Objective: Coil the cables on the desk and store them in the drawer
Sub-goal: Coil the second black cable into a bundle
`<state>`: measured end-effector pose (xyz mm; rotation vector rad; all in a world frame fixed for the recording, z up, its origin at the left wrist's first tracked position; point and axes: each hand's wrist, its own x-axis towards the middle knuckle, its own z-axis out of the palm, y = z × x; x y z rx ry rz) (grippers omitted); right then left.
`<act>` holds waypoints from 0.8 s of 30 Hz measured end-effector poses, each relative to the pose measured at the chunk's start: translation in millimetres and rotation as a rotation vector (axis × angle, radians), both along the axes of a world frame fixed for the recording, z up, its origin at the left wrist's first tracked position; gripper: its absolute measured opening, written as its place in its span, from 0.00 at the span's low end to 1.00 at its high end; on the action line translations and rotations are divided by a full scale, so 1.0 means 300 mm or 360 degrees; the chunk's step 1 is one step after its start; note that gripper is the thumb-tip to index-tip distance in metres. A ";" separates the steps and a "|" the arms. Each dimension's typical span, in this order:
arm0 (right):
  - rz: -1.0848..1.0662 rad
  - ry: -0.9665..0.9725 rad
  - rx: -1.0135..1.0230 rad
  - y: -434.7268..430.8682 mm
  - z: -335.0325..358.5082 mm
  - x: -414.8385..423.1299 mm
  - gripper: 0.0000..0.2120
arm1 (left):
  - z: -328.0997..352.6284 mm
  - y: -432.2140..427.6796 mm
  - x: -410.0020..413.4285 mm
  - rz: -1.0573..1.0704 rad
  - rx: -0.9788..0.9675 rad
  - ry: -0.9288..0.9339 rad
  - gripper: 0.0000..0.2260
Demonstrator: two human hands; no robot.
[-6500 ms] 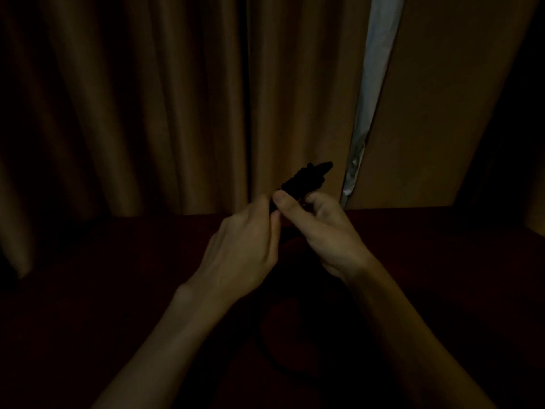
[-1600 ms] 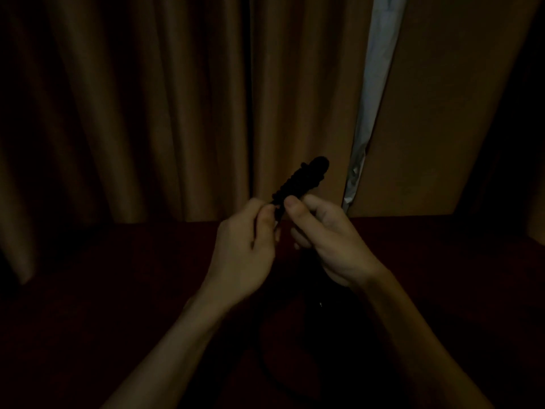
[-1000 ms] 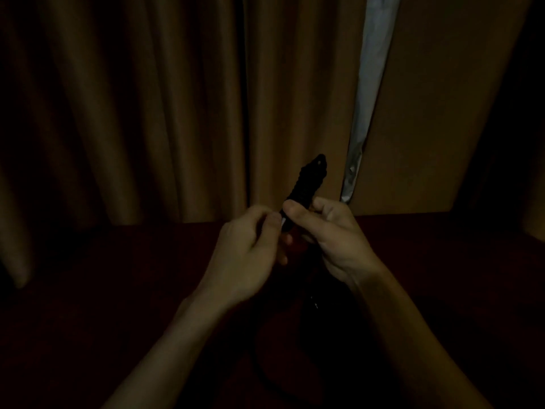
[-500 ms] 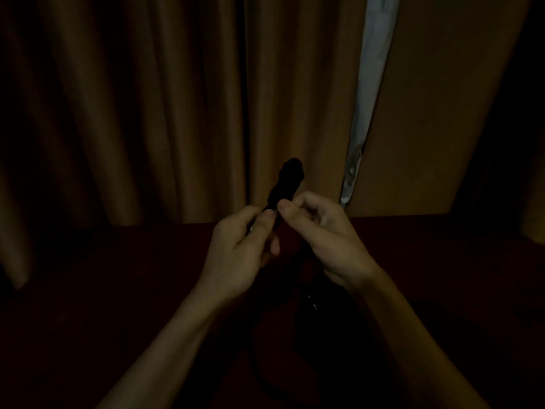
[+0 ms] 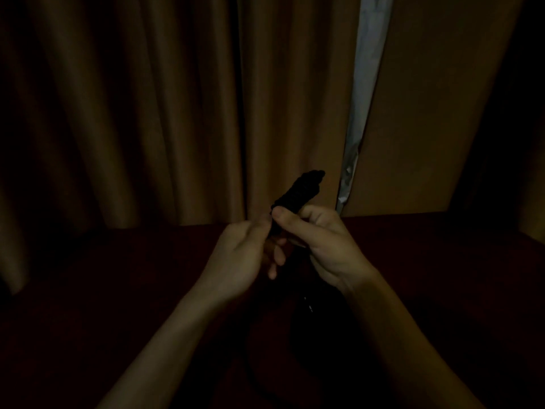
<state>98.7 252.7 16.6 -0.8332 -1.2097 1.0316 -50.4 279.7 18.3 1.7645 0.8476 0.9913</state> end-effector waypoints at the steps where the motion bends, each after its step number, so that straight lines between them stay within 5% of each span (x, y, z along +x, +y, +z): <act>1: -0.0098 0.0002 -0.0018 0.004 -0.001 -0.002 0.13 | -0.010 0.007 -0.007 0.0118 0.0232 0.0093 0.16; 4: -0.0307 -0.0072 -0.0056 0.011 -0.002 -0.001 0.12 | -0.024 0.030 -0.028 0.0311 0.0837 0.0225 0.06; 8: -0.0251 0.0024 -0.0063 0.010 -0.009 -0.012 0.10 | -0.053 0.041 -0.028 0.0380 0.1406 0.0451 0.15; 14: -0.0243 -0.0040 0.0039 0.008 0.003 -0.036 0.10 | -0.068 0.055 -0.018 0.0445 0.1566 0.0354 0.12; 16: -0.0225 -0.0085 0.0116 0.002 0.008 -0.018 0.08 | -0.054 0.041 -0.007 0.0404 0.1251 0.0119 0.06; 20: -0.0034 -0.0138 0.0153 -0.016 0.021 0.016 0.16 | 0.004 0.014 0.004 -0.0042 -0.0056 -0.0525 0.10; 24: 0.0197 -0.0045 0.0004 -0.032 0.026 0.031 0.20 | 0.050 -0.012 -0.019 -0.0593 -0.0940 -0.0791 0.08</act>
